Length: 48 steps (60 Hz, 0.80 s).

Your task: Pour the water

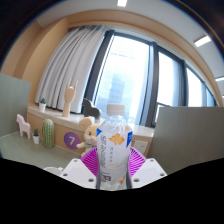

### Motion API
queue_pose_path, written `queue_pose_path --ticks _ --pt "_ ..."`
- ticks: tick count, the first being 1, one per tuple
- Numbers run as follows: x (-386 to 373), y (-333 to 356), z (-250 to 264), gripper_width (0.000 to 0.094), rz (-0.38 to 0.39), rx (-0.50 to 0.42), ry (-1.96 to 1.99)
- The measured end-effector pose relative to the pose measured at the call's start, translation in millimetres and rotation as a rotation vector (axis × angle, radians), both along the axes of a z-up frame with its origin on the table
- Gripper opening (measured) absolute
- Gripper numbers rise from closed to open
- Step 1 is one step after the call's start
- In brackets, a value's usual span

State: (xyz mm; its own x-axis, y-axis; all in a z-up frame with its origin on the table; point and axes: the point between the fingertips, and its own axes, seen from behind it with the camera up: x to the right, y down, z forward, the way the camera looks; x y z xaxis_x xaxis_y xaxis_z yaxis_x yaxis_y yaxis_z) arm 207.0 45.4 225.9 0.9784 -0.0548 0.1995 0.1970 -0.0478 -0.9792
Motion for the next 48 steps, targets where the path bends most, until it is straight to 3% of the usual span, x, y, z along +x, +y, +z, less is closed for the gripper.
queue_pose_path --ticks 25,35,48 --pt "22.7 8.6 -120.3 0.0352 0.022 -0.113 0.211" --pt "21.6 5.6 -121.1 0.0353 0.027 -0.070 0.184" --pt "24.0 2.7 -123.7 0.0551 0.021 -0.094 0.188"
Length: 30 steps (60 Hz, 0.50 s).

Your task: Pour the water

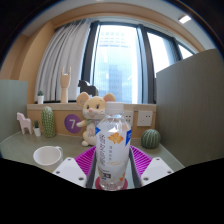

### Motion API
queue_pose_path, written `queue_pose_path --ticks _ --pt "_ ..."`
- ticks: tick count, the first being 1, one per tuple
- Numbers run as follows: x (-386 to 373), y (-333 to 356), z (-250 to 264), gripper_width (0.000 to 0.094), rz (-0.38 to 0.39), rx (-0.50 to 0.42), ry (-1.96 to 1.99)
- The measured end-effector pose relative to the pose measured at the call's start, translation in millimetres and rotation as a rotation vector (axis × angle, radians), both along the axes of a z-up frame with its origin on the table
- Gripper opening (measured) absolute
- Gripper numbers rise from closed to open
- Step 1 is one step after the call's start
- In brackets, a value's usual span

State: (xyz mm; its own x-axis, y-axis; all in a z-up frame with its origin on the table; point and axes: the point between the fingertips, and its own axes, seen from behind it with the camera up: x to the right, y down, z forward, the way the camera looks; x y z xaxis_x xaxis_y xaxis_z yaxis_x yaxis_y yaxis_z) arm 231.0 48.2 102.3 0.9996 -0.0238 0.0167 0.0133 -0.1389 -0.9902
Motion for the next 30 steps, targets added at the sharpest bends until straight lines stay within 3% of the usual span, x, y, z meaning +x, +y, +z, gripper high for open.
queue_pose_path --ticks 6,8,30 --pt "7.4 -14.0 -16.2 0.0770 -0.045 -0.072 0.018" --pt "8.2 -20.6 -19.8 0.0803 -0.058 -0.084 0.019" --pt "-66.3 -128.5 -53.7 0.0813 -0.027 -0.172 0.051"
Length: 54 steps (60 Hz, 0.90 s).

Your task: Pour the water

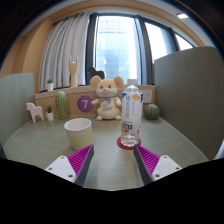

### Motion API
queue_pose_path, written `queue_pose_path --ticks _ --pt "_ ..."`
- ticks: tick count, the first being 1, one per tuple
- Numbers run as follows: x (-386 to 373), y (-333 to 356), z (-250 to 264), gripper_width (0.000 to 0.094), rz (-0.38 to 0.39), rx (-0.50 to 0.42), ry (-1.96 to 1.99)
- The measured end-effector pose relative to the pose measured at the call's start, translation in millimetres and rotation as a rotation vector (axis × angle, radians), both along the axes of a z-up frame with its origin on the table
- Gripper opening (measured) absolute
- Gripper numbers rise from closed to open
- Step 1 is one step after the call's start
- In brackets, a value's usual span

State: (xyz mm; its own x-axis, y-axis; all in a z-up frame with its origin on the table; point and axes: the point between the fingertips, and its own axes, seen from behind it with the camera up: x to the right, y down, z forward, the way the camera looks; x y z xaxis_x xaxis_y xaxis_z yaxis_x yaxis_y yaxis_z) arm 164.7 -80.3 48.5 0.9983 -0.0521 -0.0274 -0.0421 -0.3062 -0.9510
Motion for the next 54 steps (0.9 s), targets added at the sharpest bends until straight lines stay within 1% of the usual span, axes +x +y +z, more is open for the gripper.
queue_pose_path --ticks 4,13,18,30,40,54 --pt "-19.5 -13.4 1.5 0.0814 0.021 0.005 -0.004" --pt "-52.9 -39.7 0.8 0.0838 0.054 -0.052 0.034" --pt "-60.9 -49.9 7.7 0.0840 0.048 -0.067 0.038" --pt "-67.2 -63.3 49.8 0.0844 0.039 -0.017 0.032" --pt "-64.3 -71.1 87.2 0.0840 0.028 0.043 0.012" --pt "-68.4 -81.1 110.3 0.0840 0.049 0.078 -0.012"
